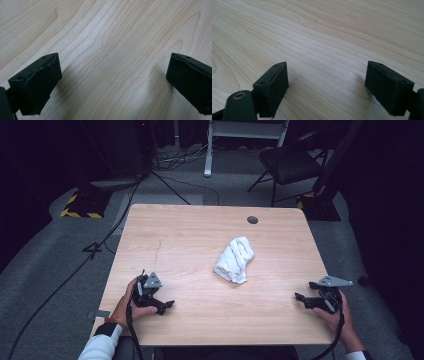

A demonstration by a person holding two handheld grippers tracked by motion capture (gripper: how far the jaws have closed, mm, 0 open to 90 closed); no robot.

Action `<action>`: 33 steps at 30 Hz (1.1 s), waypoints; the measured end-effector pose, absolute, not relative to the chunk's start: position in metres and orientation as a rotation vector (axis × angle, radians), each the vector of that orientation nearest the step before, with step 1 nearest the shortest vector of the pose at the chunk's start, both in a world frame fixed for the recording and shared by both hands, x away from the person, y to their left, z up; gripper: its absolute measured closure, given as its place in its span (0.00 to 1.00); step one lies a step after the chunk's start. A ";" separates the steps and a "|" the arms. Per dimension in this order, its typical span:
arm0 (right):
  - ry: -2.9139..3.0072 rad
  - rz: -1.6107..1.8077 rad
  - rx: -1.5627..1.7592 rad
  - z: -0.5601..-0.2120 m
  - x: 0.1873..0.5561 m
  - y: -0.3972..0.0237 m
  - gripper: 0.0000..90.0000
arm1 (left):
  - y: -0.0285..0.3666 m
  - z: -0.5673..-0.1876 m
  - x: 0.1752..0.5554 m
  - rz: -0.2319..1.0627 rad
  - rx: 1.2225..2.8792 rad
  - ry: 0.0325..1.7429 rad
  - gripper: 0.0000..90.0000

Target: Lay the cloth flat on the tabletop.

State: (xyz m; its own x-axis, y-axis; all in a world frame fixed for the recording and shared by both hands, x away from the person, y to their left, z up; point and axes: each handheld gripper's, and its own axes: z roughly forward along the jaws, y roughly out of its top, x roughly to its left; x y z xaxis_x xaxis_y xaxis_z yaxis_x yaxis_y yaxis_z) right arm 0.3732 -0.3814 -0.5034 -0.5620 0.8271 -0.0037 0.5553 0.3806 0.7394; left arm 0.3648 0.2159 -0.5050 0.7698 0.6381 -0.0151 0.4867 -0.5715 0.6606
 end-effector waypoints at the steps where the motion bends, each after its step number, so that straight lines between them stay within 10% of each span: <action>1: 2.272 1.001 1.201 -0.503 0.373 -0.381 0.21 | 0.216 -0.505 0.365 0.296 2.294 0.836 0.00; 33: 2.336 0.952 1.147 -0.495 0.397 -0.365 0.30 | 0.157 -0.503 0.401 0.276 2.299 0.801 0.03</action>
State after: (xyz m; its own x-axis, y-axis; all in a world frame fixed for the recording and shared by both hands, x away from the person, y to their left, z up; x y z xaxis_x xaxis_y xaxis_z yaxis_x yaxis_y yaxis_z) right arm 0.3972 -0.3650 -0.4945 -0.6010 0.7987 -0.0304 0.5497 0.4407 0.7096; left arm 0.4009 0.1566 -0.5034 0.7884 0.6147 -0.0216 0.4712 -0.5810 0.6636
